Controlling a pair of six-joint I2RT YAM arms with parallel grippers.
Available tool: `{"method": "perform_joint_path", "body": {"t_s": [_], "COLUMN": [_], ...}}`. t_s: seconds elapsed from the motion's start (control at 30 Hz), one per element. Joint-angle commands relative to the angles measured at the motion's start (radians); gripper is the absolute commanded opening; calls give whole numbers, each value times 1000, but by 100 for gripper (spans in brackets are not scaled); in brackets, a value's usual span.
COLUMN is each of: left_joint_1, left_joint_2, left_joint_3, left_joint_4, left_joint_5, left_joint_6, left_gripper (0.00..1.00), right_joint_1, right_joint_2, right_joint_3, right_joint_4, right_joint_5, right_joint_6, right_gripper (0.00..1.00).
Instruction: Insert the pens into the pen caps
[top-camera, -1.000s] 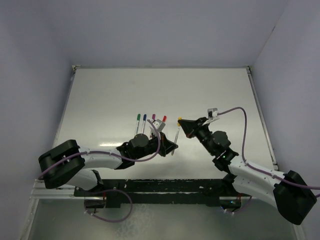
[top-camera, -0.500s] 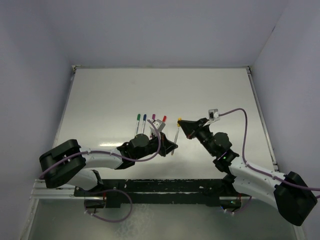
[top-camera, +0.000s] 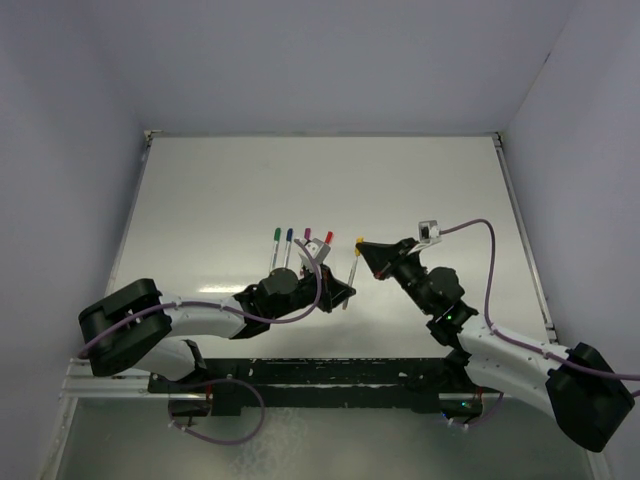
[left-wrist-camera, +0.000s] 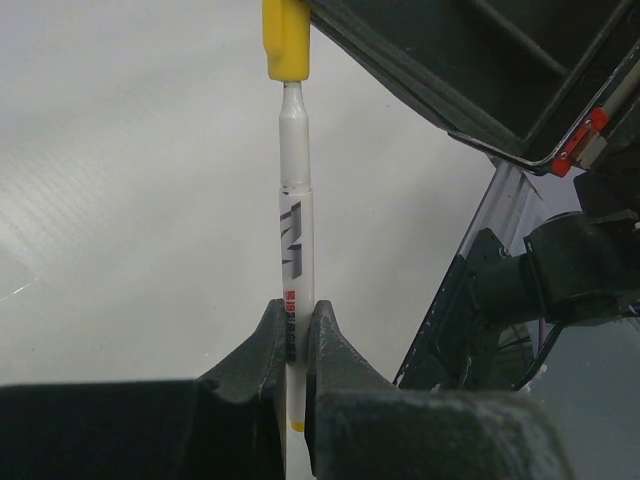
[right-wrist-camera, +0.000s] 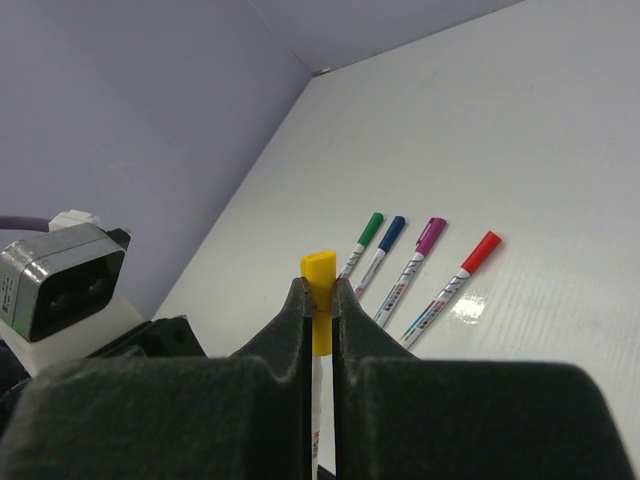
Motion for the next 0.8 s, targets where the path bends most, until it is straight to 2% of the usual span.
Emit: {"method": "perform_joint_path", "body": {"t_s": [0.0,0.47,0.77], "left_joint_1": [-5,-3,-5], "left_joint_2": [1,-10,-28], "left_joint_3": [34,23,11], "left_joint_4": [66,98,198], "left_joint_5": [-16,-44,-90], "left_joint_6": [-4,5,40], "left_gripper": [0,0,0], "right_joint_1": [1,7,16], "right_joint_2": [6,17,57], "right_joint_3": [-3,-16,-23], "right_joint_4": [81,90,93], "right_joint_5": [-25,-39,-94], "right_joint_6": [25,54,64], "right_gripper": [0,0,0]}}
